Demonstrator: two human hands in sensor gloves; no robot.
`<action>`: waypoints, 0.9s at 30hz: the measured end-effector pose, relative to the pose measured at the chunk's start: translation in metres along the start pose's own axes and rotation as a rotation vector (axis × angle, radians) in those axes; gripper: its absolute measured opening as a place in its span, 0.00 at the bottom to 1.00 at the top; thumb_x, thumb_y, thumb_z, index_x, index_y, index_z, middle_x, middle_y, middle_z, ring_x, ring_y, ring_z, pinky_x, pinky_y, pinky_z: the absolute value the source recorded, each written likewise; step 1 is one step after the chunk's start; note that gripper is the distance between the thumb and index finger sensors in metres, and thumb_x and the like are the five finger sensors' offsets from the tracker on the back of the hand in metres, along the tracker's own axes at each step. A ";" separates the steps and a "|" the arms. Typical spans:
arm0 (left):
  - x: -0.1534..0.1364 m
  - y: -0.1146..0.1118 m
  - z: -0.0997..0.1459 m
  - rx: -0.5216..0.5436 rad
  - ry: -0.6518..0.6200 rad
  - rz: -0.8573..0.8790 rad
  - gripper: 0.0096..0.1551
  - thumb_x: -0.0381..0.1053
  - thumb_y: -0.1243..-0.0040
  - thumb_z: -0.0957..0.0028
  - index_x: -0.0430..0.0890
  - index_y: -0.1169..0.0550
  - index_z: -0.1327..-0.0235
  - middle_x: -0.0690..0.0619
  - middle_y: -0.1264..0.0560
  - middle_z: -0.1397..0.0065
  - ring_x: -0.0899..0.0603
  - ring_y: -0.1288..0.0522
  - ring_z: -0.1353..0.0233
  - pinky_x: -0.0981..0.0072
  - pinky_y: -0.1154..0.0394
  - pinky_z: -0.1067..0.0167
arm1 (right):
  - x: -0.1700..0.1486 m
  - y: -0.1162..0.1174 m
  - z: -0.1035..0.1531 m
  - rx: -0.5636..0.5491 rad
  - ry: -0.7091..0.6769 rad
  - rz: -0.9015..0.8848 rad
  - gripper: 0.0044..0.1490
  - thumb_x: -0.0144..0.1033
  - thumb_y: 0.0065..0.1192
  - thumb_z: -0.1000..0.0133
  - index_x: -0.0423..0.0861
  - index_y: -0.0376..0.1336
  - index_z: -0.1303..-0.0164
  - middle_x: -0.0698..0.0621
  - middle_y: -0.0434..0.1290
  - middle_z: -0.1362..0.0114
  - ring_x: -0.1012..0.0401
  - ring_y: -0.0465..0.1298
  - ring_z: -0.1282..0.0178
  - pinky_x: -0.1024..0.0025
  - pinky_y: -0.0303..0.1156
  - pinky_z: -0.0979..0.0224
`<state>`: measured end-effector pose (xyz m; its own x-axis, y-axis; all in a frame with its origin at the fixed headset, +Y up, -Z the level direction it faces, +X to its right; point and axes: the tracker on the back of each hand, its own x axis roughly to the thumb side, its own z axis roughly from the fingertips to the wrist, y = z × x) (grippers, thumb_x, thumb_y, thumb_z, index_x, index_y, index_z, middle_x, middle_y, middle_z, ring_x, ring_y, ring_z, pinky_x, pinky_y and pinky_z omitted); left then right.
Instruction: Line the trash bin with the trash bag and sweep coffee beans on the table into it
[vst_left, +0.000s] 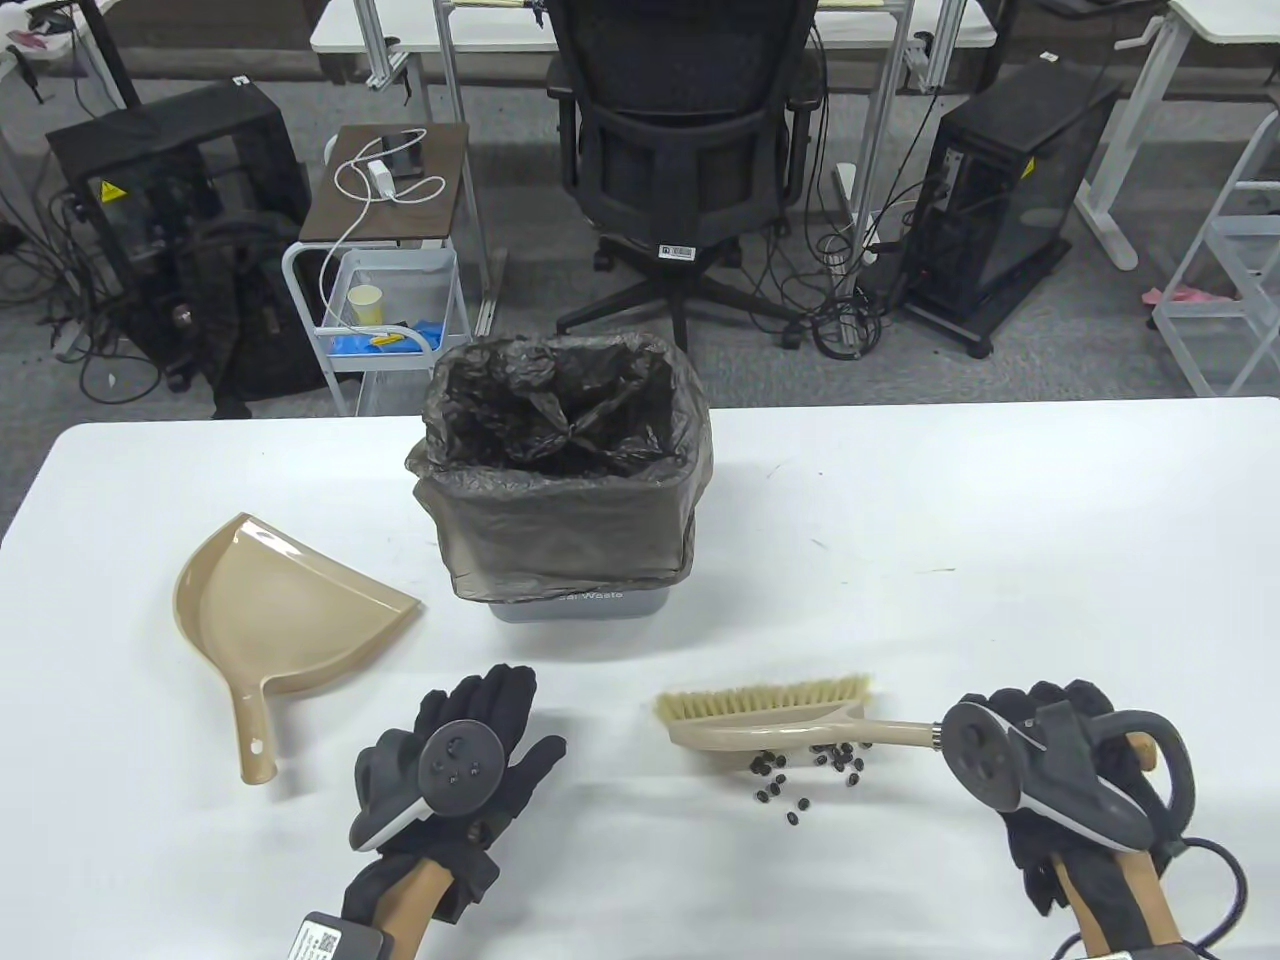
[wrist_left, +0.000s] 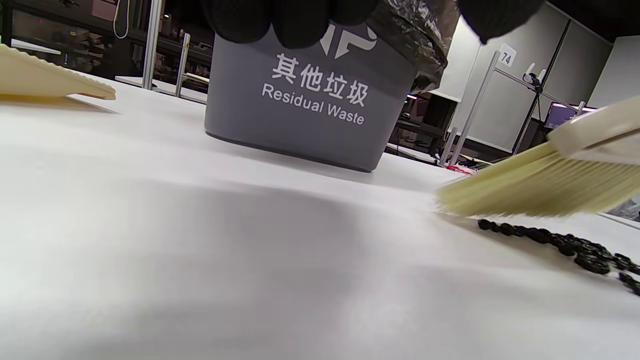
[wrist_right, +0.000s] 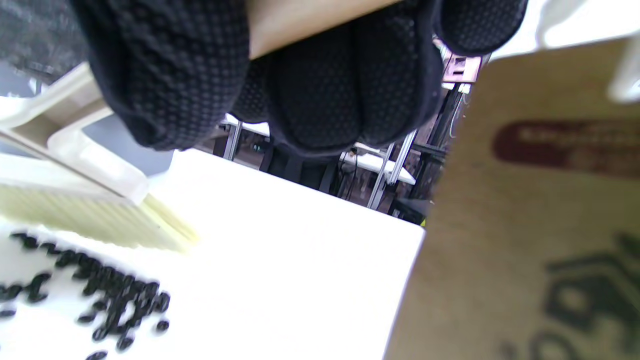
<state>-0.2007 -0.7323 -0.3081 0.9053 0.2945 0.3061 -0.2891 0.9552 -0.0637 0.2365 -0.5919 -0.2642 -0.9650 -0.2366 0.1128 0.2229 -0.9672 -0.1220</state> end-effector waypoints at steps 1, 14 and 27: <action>0.000 0.000 0.000 0.001 0.001 0.001 0.45 0.69 0.50 0.37 0.44 0.43 0.15 0.41 0.40 0.11 0.32 0.42 0.16 0.29 0.52 0.22 | -0.003 -0.007 0.000 -0.021 0.003 -0.004 0.33 0.47 0.78 0.61 0.54 0.72 0.44 0.53 0.83 0.50 0.48 0.79 0.52 0.44 0.64 0.31; -0.005 0.005 0.000 0.018 0.018 0.017 0.45 0.69 0.50 0.37 0.45 0.43 0.15 0.42 0.40 0.11 0.32 0.41 0.16 0.29 0.52 0.22 | -0.001 -0.006 -0.023 0.429 -0.055 -0.348 0.37 0.65 0.67 0.58 0.48 0.74 0.49 0.58 0.85 0.65 0.57 0.83 0.78 0.55 0.79 0.55; -0.007 0.005 0.000 0.012 0.030 0.021 0.45 0.68 0.50 0.37 0.45 0.43 0.15 0.41 0.40 0.11 0.32 0.41 0.16 0.29 0.52 0.22 | -0.002 0.027 -0.054 0.557 0.078 -0.176 0.36 0.61 0.69 0.60 0.48 0.75 0.50 0.57 0.85 0.66 0.55 0.83 0.78 0.52 0.78 0.56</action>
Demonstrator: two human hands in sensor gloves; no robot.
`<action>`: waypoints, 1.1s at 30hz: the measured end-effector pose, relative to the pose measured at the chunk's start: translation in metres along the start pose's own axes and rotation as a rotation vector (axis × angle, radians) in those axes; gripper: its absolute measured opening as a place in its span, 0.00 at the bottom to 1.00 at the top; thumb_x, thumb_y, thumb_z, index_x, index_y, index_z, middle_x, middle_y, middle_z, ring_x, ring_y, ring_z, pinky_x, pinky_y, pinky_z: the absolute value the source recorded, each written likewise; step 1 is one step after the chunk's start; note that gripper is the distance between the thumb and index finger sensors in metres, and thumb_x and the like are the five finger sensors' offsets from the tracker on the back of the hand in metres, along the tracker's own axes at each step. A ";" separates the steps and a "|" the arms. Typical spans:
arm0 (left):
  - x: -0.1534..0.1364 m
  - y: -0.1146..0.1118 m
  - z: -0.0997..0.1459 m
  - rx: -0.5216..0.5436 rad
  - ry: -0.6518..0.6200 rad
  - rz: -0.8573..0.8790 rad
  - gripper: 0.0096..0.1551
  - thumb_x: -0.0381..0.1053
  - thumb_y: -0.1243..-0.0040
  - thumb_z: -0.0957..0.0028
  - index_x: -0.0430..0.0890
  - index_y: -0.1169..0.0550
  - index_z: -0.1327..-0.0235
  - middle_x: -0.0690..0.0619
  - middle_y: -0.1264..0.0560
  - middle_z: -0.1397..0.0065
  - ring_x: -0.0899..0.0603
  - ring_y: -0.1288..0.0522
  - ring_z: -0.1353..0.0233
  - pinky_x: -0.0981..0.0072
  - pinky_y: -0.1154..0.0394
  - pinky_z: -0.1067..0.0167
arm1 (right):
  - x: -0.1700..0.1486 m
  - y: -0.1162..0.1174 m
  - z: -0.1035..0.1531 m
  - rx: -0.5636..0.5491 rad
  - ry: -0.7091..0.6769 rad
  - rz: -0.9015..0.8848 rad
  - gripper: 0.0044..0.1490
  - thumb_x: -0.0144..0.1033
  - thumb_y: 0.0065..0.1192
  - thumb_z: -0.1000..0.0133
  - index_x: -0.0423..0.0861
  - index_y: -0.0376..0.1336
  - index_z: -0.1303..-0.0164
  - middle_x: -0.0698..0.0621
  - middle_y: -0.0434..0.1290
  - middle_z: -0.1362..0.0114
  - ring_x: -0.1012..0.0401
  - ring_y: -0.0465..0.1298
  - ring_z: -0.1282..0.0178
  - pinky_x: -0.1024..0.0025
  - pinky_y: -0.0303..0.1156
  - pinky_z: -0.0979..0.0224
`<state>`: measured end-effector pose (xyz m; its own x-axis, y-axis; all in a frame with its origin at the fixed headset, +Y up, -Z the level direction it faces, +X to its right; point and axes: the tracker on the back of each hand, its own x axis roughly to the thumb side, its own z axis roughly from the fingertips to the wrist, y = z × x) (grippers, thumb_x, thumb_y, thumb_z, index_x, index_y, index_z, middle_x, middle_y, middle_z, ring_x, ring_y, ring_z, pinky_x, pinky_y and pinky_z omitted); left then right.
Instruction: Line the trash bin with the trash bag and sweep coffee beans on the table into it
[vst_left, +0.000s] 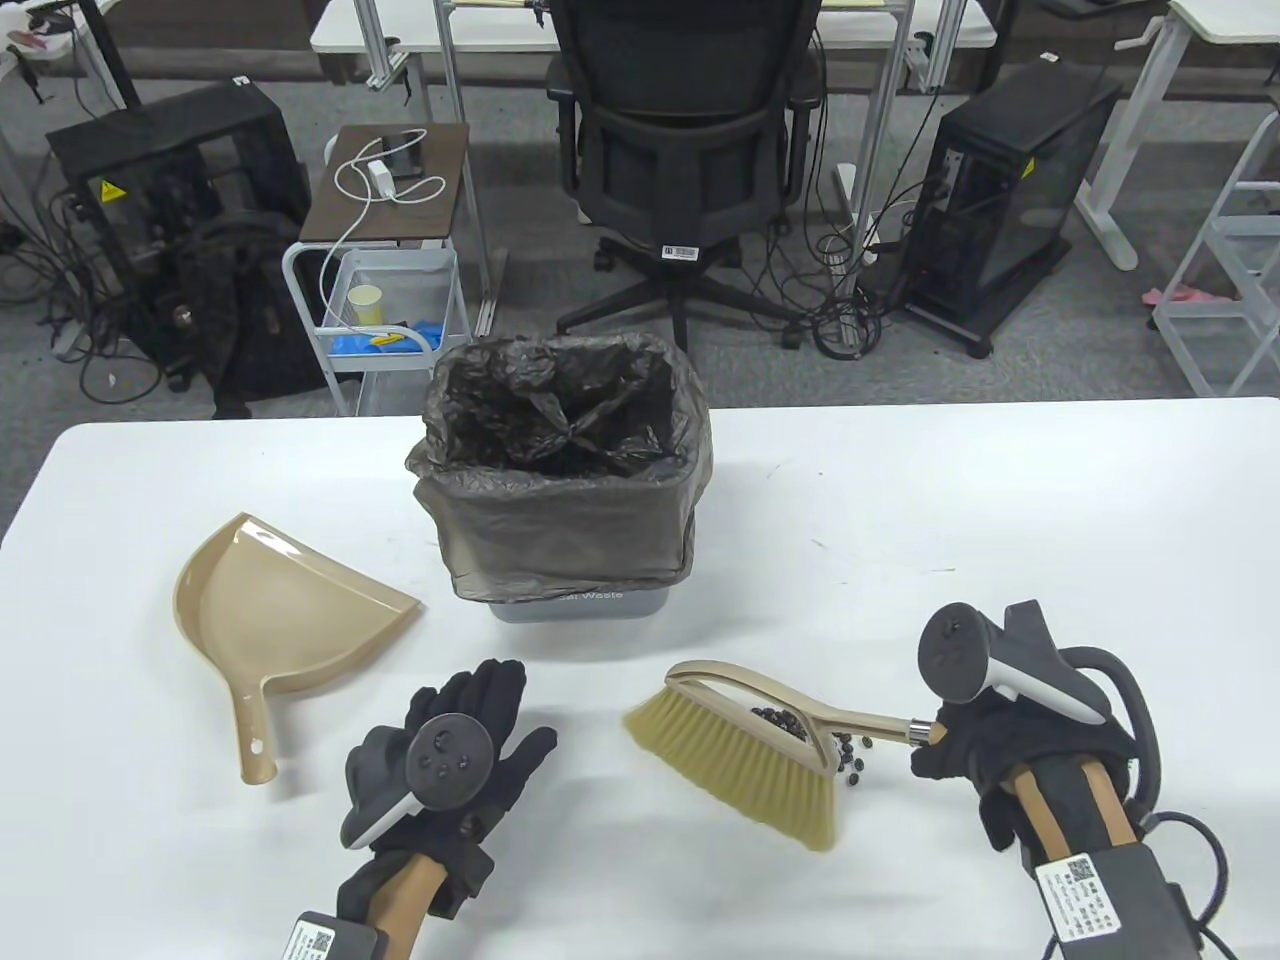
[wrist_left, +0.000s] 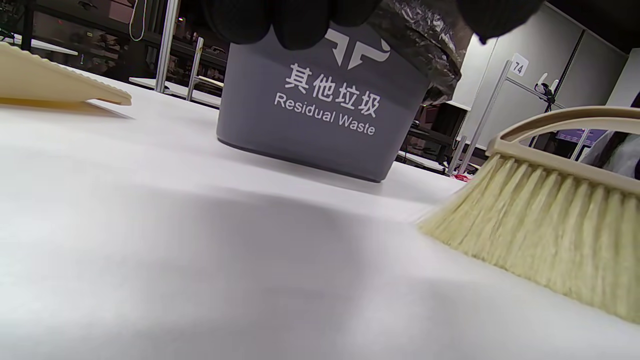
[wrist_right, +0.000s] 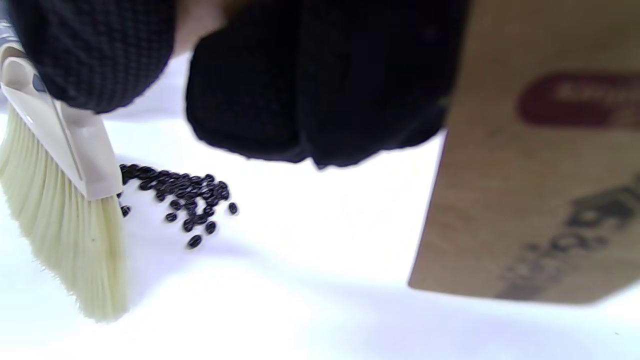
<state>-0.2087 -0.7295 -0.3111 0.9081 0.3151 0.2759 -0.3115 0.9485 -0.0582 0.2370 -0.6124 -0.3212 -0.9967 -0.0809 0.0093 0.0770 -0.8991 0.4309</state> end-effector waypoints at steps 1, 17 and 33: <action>0.000 0.000 0.000 -0.002 0.001 0.000 0.45 0.68 0.50 0.37 0.45 0.43 0.15 0.41 0.40 0.11 0.32 0.41 0.16 0.29 0.52 0.22 | -0.005 -0.001 -0.002 -0.003 0.024 -0.010 0.36 0.61 0.69 0.60 0.48 0.75 0.51 0.56 0.85 0.66 0.55 0.83 0.79 0.52 0.78 0.56; -0.003 -0.004 -0.002 -0.022 0.021 -0.008 0.45 0.68 0.50 0.36 0.45 0.43 0.15 0.42 0.40 0.11 0.32 0.41 0.16 0.29 0.52 0.22 | -0.073 -0.005 -0.012 -0.067 0.163 -0.066 0.35 0.60 0.71 0.61 0.47 0.75 0.51 0.54 0.85 0.66 0.53 0.83 0.77 0.50 0.77 0.55; 0.002 -0.006 -0.001 -0.030 0.008 -0.025 0.45 0.68 0.50 0.36 0.44 0.43 0.15 0.41 0.40 0.11 0.32 0.41 0.16 0.29 0.52 0.22 | -0.021 -0.019 0.026 -0.671 0.011 0.346 0.33 0.56 0.72 0.60 0.52 0.72 0.48 0.57 0.84 0.60 0.53 0.83 0.69 0.51 0.75 0.46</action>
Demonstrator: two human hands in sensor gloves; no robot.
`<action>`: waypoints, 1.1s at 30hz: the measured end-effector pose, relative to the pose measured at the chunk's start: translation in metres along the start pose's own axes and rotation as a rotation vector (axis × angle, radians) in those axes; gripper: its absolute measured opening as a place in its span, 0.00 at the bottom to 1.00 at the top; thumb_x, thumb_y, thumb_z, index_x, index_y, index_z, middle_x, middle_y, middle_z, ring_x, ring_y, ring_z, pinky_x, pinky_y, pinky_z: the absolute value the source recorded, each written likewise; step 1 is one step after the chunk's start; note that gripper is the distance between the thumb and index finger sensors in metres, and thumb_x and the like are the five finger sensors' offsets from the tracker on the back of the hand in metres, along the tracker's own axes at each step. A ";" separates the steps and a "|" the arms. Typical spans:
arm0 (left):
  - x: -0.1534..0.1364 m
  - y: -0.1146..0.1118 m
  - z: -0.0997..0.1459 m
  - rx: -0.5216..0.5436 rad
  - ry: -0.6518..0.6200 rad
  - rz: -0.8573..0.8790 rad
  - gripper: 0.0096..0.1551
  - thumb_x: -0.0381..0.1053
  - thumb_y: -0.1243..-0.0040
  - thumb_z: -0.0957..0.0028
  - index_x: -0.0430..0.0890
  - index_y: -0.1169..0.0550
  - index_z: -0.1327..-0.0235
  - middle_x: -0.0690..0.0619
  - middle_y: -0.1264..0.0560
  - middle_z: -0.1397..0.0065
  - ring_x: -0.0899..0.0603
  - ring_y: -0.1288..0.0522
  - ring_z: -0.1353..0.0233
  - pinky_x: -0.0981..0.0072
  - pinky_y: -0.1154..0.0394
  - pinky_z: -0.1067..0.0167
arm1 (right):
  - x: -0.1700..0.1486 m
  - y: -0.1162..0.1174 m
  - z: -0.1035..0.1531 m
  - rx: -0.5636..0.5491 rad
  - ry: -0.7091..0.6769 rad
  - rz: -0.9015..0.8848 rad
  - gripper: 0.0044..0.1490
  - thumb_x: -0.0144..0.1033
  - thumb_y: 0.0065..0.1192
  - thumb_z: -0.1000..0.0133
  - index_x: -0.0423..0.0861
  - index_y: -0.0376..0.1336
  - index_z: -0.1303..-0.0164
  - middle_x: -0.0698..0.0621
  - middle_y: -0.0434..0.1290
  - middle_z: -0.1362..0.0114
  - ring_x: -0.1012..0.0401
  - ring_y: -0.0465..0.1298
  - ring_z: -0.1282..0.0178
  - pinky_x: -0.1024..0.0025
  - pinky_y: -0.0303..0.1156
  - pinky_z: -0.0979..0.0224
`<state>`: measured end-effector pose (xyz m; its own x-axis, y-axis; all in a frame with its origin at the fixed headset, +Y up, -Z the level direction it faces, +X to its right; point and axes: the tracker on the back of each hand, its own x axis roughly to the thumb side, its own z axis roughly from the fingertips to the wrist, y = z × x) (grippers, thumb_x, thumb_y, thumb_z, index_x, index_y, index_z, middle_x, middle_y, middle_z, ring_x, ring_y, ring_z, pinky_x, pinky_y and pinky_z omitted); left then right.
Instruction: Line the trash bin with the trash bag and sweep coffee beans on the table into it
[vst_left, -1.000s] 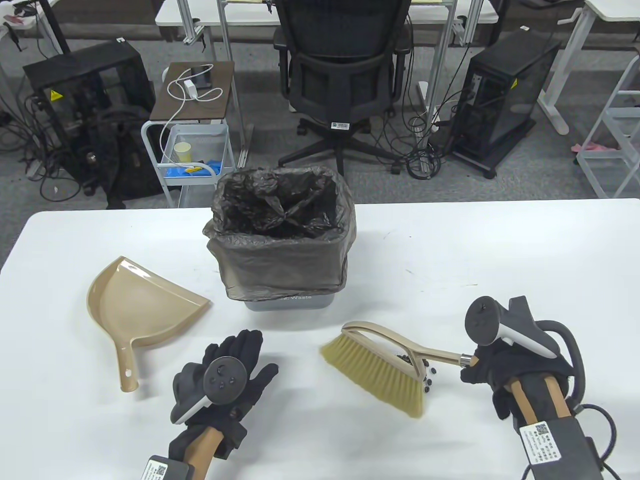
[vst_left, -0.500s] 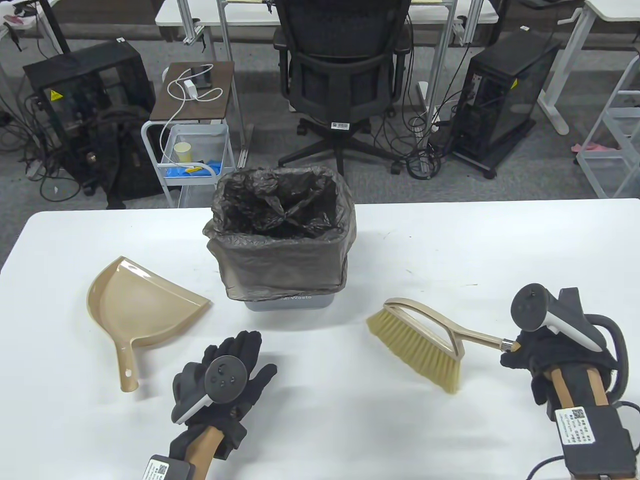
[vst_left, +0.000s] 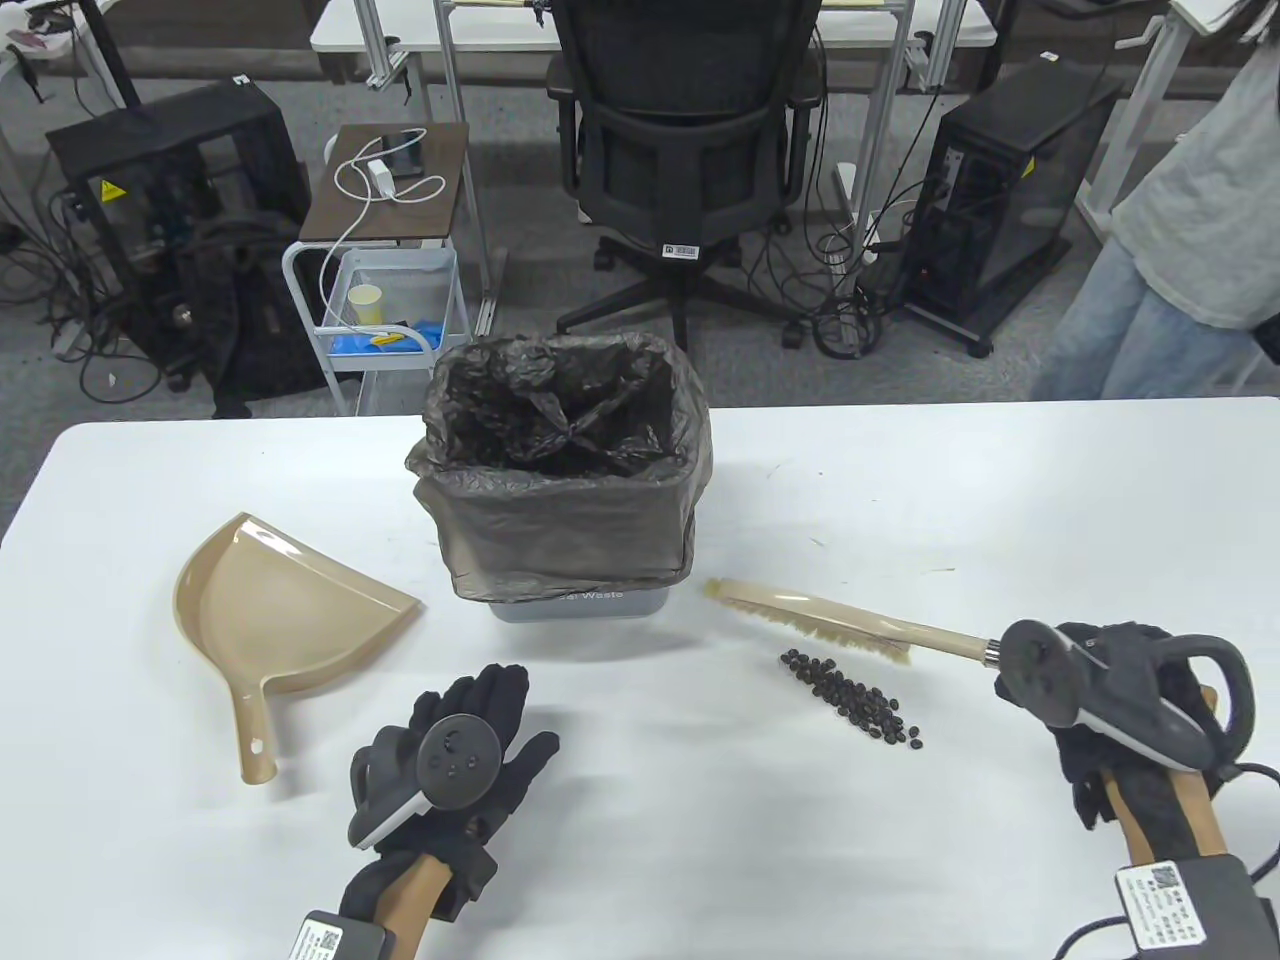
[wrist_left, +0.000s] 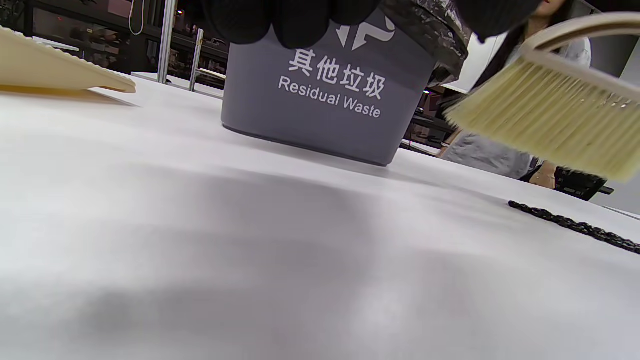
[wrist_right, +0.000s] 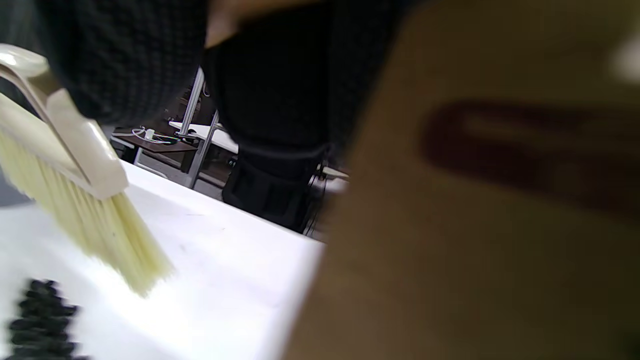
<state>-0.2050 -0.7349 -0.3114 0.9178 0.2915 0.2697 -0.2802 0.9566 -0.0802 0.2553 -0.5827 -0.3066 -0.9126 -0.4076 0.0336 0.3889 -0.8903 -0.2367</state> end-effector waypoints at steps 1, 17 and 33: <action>0.000 0.000 0.000 0.000 -0.001 0.000 0.45 0.68 0.50 0.36 0.44 0.43 0.15 0.41 0.40 0.11 0.32 0.41 0.16 0.29 0.52 0.22 | 0.010 0.004 -0.001 -0.029 -0.007 0.080 0.32 0.55 0.72 0.60 0.53 0.72 0.47 0.58 0.84 0.60 0.54 0.83 0.68 0.52 0.75 0.45; 0.000 -0.001 0.000 -0.008 -0.003 0.000 0.45 0.68 0.50 0.36 0.44 0.43 0.15 0.41 0.40 0.11 0.32 0.41 0.16 0.29 0.52 0.22 | 0.015 0.047 0.013 0.154 0.000 0.207 0.25 0.45 0.76 0.60 0.58 0.69 0.52 0.58 0.81 0.57 0.53 0.82 0.55 0.51 0.71 0.34; 0.003 -0.003 -0.001 -0.024 -0.001 -0.022 0.45 0.68 0.50 0.37 0.44 0.43 0.15 0.41 0.40 0.11 0.32 0.41 0.16 0.29 0.52 0.22 | -0.037 0.041 0.053 0.278 0.267 0.168 0.31 0.53 0.71 0.58 0.54 0.69 0.45 0.61 0.83 0.60 0.59 0.84 0.72 0.57 0.78 0.54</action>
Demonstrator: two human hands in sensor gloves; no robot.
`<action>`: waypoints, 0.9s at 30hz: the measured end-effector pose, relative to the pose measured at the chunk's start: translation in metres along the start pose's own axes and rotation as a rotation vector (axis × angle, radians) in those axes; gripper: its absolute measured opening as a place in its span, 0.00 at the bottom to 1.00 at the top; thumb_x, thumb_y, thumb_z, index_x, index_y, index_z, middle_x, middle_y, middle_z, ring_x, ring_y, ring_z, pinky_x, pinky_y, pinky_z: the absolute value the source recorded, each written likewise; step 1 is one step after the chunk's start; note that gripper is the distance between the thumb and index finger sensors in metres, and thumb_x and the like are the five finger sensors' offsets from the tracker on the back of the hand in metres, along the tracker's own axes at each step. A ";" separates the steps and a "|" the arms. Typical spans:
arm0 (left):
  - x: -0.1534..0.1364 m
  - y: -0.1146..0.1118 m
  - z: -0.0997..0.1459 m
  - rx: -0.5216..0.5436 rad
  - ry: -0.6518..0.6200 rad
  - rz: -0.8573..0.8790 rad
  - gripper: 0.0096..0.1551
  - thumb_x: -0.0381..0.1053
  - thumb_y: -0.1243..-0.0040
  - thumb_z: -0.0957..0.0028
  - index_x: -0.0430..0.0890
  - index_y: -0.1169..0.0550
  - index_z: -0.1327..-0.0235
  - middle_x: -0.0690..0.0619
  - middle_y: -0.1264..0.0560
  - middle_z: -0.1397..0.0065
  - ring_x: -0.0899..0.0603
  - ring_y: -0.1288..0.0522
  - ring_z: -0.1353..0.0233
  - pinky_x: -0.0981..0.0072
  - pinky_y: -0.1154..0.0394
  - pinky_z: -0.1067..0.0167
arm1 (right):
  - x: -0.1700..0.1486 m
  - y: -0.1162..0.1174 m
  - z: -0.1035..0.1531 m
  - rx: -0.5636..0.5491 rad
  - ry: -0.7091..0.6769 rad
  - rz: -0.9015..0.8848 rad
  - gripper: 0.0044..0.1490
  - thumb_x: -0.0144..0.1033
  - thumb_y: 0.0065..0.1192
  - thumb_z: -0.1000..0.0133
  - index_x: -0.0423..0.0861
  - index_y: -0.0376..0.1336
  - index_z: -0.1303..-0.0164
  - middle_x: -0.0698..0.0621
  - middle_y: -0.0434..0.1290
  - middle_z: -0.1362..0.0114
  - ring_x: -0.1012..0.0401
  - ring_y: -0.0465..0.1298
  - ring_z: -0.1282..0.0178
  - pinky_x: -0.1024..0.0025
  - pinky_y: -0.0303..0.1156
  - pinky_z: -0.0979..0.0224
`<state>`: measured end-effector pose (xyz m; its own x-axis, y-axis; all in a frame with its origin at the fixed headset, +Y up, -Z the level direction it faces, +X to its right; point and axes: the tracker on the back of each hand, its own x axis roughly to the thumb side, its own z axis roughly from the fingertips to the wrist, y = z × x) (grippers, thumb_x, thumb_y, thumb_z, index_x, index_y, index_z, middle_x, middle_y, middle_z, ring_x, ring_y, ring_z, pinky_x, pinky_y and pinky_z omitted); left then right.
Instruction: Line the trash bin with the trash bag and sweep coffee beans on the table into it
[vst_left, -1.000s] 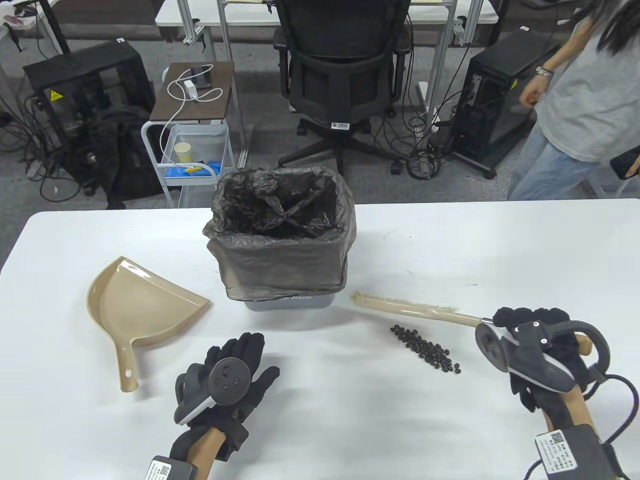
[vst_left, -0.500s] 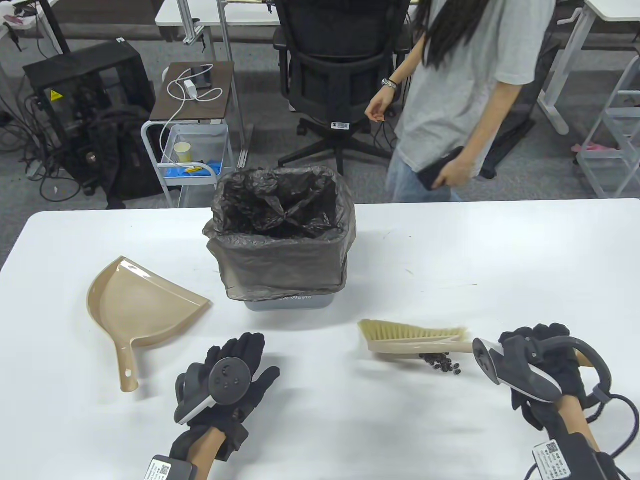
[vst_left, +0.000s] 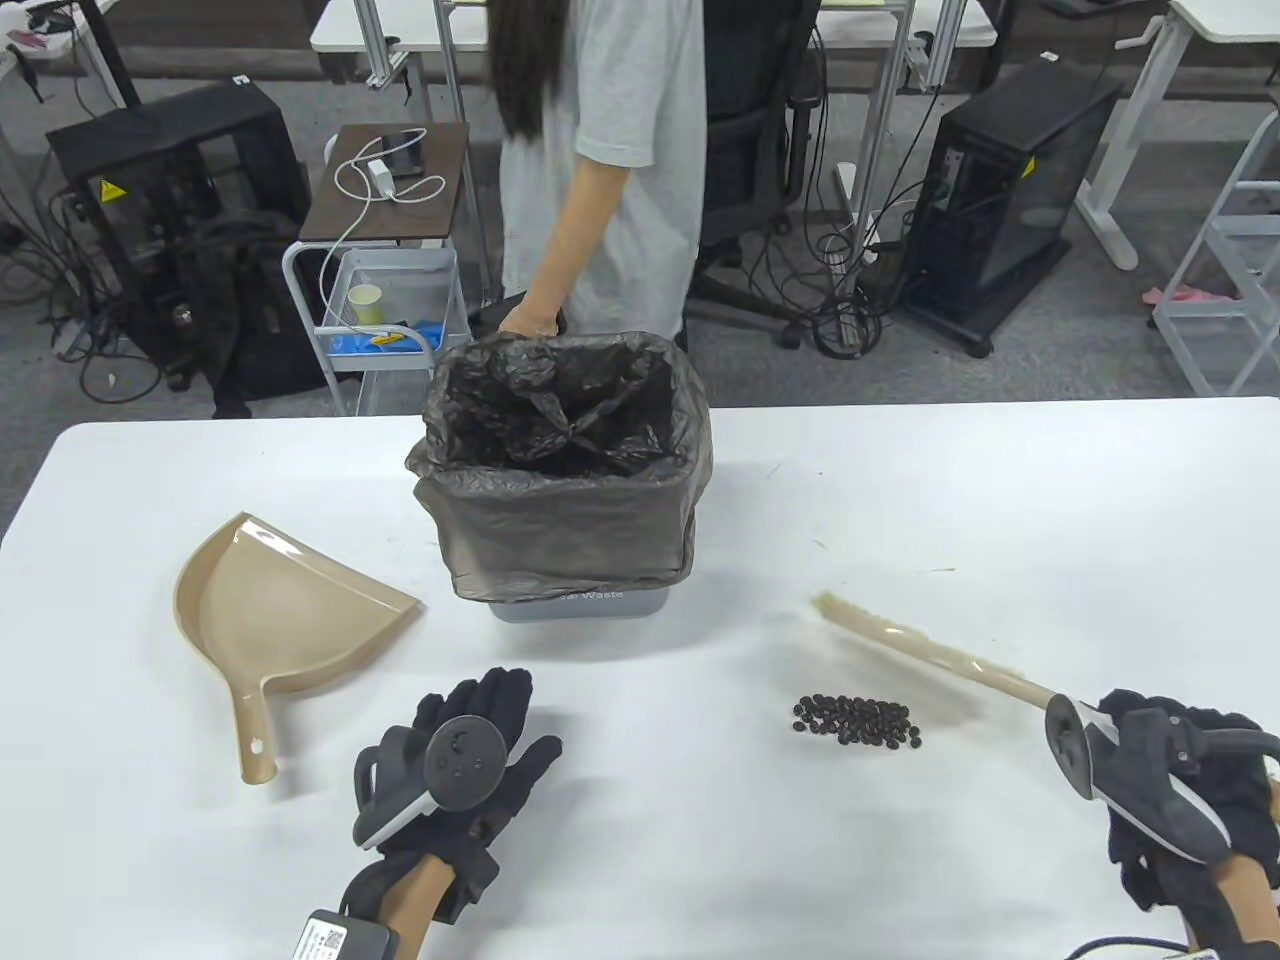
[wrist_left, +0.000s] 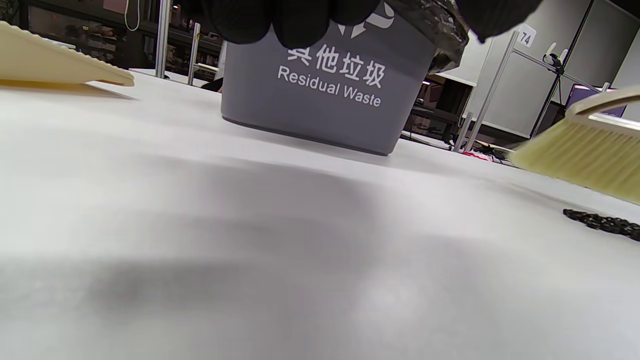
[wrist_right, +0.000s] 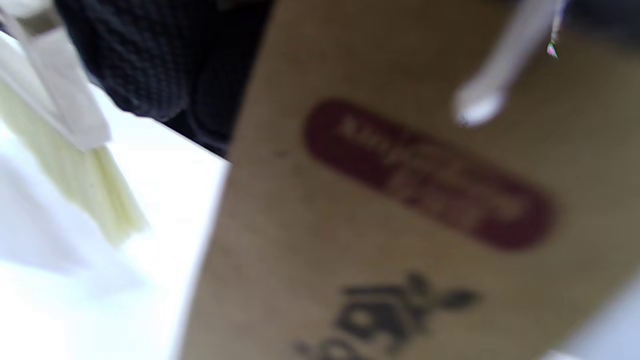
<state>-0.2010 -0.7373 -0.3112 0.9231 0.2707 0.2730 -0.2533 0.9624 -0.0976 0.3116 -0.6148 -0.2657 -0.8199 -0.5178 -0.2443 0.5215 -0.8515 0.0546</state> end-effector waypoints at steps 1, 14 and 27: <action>0.001 0.000 0.000 -0.001 -0.001 -0.002 0.45 0.68 0.50 0.36 0.44 0.43 0.15 0.41 0.40 0.11 0.32 0.41 0.16 0.29 0.52 0.22 | 0.001 0.001 0.000 0.064 0.012 0.015 0.32 0.54 0.71 0.58 0.53 0.70 0.44 0.61 0.84 0.61 0.60 0.84 0.74 0.58 0.79 0.56; 0.003 -0.001 0.000 -0.002 -0.006 -0.013 0.45 0.68 0.50 0.36 0.44 0.43 0.15 0.41 0.40 0.11 0.32 0.41 0.16 0.29 0.52 0.22 | 0.029 -0.007 0.010 0.352 -0.048 -0.189 0.34 0.59 0.63 0.51 0.53 0.65 0.39 0.67 0.82 0.60 0.68 0.85 0.78 0.67 0.83 0.62; 0.001 -0.001 0.001 -0.002 0.002 0.000 0.45 0.68 0.50 0.36 0.44 0.43 0.15 0.41 0.40 0.11 0.32 0.41 0.16 0.29 0.52 0.22 | 0.052 -0.024 0.014 0.335 -0.064 -0.196 0.36 0.58 0.61 0.49 0.51 0.63 0.34 0.66 0.82 0.56 0.68 0.85 0.74 0.66 0.82 0.59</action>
<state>-0.2002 -0.7377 -0.3103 0.9237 0.2711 0.2706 -0.2533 0.9623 -0.0994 0.2530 -0.6227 -0.2659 -0.9150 -0.3378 -0.2209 0.2562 -0.9090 0.3287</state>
